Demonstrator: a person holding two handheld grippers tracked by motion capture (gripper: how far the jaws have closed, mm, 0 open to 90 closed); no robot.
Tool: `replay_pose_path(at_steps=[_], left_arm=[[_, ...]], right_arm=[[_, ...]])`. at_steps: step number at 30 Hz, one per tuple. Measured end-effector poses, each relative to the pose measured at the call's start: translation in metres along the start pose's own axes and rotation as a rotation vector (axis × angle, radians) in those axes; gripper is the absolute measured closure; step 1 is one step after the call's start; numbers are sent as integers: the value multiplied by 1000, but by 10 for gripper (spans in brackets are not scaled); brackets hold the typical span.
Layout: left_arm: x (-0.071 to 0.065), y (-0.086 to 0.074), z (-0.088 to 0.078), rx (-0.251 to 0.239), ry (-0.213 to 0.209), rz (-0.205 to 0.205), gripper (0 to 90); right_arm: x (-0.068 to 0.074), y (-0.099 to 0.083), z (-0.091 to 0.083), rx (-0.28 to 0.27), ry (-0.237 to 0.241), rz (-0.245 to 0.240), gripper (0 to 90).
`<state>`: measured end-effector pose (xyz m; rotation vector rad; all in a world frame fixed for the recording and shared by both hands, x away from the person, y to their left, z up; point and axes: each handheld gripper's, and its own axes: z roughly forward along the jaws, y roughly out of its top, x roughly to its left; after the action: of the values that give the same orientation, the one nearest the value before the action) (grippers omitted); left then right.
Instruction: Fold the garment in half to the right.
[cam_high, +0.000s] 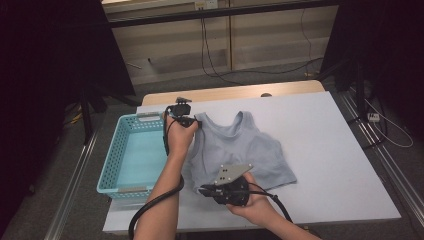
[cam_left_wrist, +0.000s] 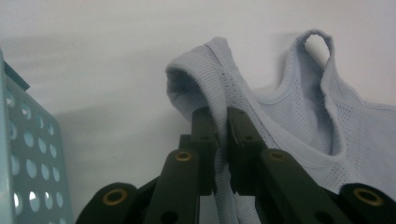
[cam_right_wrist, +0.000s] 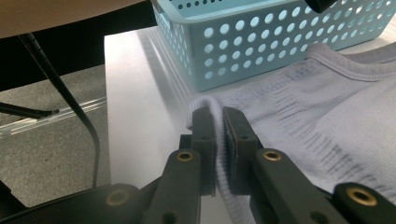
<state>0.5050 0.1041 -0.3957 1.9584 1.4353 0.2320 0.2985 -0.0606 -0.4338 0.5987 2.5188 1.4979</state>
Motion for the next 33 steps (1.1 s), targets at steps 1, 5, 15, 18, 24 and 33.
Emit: replay_pose_path(at_steps=[1,5,15,18,24,33], left_arm=[[0,0,0,0,2,-3,826],[1,-1,-1,3,7,-1,826],[2,0,-7,3,24,-1,826],[4,0,-9,12,41,13,826],[5,0,-12,5,45,-1,826],[8,0,-15,12,60,1,826]], right_arm=[[0,0,0,2,1,-2,846],[1,1,0,-1,3,-2,846],[2,3,3,-4,17,-10,846],[3,4,3,-7,23,-14,846],[3,6,5,-8,29,-18,846],[5,9,5,-19,38,-19,846]])
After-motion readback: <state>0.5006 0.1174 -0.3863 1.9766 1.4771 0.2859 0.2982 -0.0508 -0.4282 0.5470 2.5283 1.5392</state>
